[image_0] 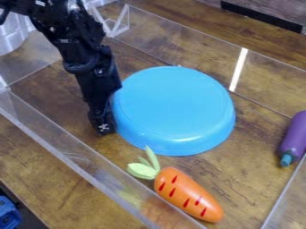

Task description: Remove the lemon from the blue tray and put it on the table

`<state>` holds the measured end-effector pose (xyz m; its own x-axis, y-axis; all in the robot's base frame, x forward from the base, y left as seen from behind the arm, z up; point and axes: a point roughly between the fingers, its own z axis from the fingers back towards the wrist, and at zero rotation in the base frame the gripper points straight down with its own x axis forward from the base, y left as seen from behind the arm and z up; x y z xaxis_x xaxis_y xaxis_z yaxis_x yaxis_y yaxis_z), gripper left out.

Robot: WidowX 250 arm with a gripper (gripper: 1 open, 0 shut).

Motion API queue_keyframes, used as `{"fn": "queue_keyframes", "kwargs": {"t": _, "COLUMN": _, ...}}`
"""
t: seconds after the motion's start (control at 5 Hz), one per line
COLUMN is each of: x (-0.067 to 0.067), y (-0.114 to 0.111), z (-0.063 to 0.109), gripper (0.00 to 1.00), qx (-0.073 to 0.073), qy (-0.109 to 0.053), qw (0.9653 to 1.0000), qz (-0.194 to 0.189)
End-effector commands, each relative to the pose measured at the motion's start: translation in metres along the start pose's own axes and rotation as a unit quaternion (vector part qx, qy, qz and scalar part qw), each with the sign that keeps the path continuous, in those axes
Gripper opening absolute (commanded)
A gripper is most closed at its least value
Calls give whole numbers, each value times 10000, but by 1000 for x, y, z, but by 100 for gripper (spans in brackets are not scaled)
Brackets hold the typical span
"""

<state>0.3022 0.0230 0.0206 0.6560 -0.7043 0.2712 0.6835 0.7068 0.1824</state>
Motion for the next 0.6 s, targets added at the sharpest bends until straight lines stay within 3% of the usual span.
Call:
{"fn": "queue_keyframes", "kwargs": {"t": 0.0, "x": 7, "y": 5, "z": 2, "gripper": 0, "qx": 110, "qy": -162, "qw": 9995, "qz": -257}}
{"fn": "queue_keyframes", "kwargs": {"t": 0.4, "x": -2, "y": 10, "z": 10, "gripper": 0, "qx": 119, "qy": -192, "qw": 9994, "qz": -243}}
